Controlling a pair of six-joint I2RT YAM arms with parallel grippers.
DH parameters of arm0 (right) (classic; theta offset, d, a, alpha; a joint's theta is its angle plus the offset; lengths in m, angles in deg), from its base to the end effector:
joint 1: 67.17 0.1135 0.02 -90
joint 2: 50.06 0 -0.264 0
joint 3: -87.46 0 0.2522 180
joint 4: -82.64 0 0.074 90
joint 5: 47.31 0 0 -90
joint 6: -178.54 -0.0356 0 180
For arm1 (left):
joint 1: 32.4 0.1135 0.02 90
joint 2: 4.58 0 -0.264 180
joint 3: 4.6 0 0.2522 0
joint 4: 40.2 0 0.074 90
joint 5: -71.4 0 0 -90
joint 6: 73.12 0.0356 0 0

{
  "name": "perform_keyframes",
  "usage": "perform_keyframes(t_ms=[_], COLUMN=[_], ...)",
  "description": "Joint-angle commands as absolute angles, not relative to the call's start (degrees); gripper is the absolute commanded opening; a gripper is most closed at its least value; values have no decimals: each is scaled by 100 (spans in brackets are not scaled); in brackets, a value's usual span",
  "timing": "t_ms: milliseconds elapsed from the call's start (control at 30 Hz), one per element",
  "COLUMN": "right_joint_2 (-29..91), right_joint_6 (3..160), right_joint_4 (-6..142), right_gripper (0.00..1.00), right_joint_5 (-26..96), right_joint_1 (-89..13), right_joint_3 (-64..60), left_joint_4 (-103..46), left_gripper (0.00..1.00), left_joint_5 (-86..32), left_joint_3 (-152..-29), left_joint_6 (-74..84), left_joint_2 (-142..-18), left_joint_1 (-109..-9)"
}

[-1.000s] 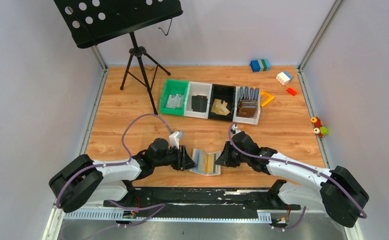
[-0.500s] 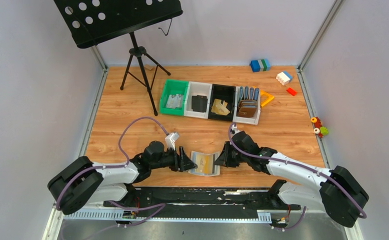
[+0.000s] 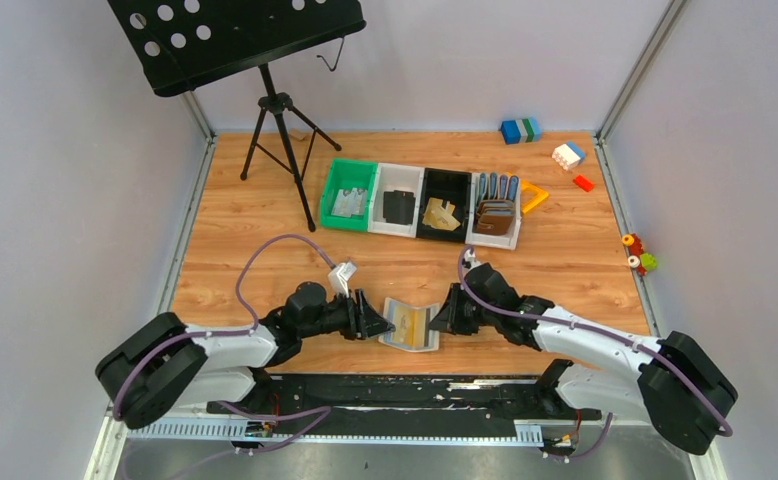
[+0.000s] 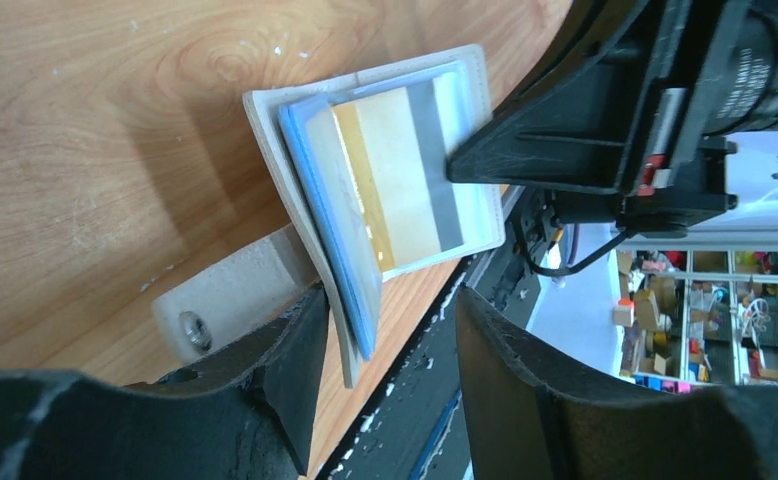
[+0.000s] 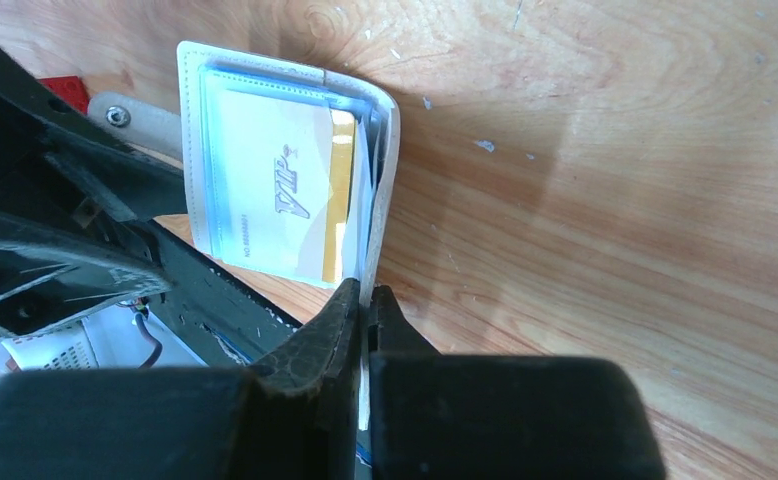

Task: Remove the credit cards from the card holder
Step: Remove the credit card from the card holder.

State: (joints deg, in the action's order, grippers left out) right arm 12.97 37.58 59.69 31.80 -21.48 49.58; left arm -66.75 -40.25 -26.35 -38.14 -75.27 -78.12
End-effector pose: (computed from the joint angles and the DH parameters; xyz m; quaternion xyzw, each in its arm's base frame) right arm 0.1358 0.1488 0.1605 0.0088 0.9303 0.3248 0.1705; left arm 0.1284 -0.1505 0.1317 0.0380 0.8219 -0.5204 0.2284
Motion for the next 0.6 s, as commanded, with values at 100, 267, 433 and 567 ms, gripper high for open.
perform_keyframes(t_ms=[100,267,433,567], right_joint_2=[1058,1058,1013,964], right_joint_6=[3618,3483,3435,3415], right_joint_4=[6289,6588,6607,6601], right_gripper=[0,0,0,0], right_joint_5=[3115,3033,3036,3040], right_joint_1=[-2144,-2154,-2145,-2142], right_joint_3=[5151,5328,5378,5392], left_joint_4=[-6335,-6765,-7054,-7209], left_gripper=[56,56,56,54], left_joint_5=[-3912,-4170,-4342,-4380], left_joint_3=[-2580,-2670,-2710,-2717], left_joint_6=[-3781,-3824,-3904,-3965], left_joint_2=[-6715,-7212,-7538,-7654], left_joint_1=[-7846,-7846,-7846,-7859])
